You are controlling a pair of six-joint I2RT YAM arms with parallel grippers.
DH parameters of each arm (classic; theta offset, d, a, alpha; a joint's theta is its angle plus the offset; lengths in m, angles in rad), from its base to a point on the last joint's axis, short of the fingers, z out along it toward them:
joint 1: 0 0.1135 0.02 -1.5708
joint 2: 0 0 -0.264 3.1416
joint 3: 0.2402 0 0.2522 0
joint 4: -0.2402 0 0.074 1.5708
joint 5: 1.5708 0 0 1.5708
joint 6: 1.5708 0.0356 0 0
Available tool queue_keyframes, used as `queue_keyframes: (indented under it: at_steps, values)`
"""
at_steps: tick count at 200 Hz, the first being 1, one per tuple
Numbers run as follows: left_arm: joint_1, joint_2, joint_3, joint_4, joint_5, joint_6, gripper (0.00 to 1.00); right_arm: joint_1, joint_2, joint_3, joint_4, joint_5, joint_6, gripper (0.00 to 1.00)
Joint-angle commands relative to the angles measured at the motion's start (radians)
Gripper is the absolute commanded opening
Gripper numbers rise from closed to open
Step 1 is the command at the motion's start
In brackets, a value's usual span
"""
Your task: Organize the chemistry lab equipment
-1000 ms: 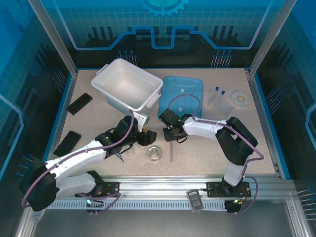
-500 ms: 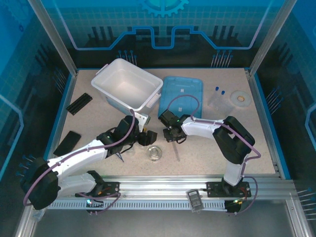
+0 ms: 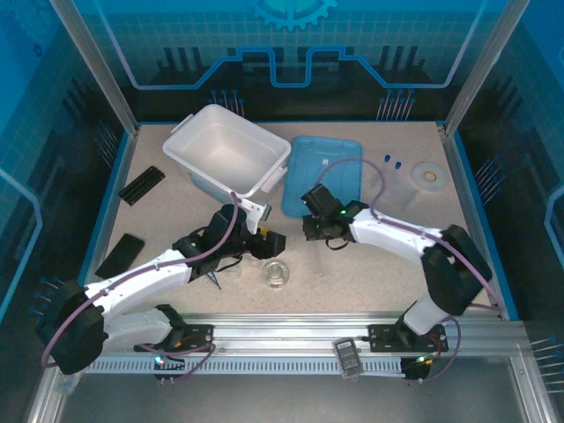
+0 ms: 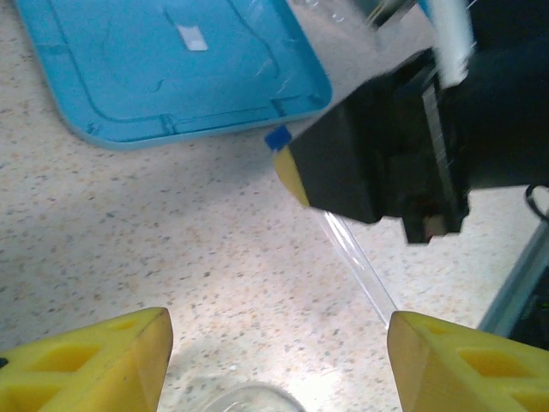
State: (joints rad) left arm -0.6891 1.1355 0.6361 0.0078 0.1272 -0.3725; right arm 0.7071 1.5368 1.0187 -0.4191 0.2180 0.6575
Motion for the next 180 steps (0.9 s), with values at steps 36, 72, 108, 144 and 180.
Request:
queue_keyframes:
  at_steps: [36, 72, 108, 144, 180]
  values:
    - [0.005, 0.043, -0.017, 0.200, 0.144, -0.150, 0.68, 0.007, -0.173, -0.036, 0.146, 0.105, 0.142, 0.19]
    - [-0.008, 0.078, -0.016, 0.273, 0.180, -0.200, 0.67, 0.010, -0.250, -0.073, 0.243, 0.119, 0.192, 0.20]
    - [-0.020, 0.113, -0.013, 0.313, 0.184, -0.223, 0.66, 0.012, -0.294, -0.087, 0.296, 0.113, 0.245, 0.19]
    - [-0.059, 0.154, 0.000, 0.355, 0.164, -0.230, 0.65, 0.016, -0.296, -0.103, 0.370, 0.077, 0.303, 0.20]
    - [-0.081, 0.180, 0.007, 0.380, 0.150, -0.232, 0.62, 0.029, -0.287, -0.107, 0.412, 0.068, 0.347, 0.20]
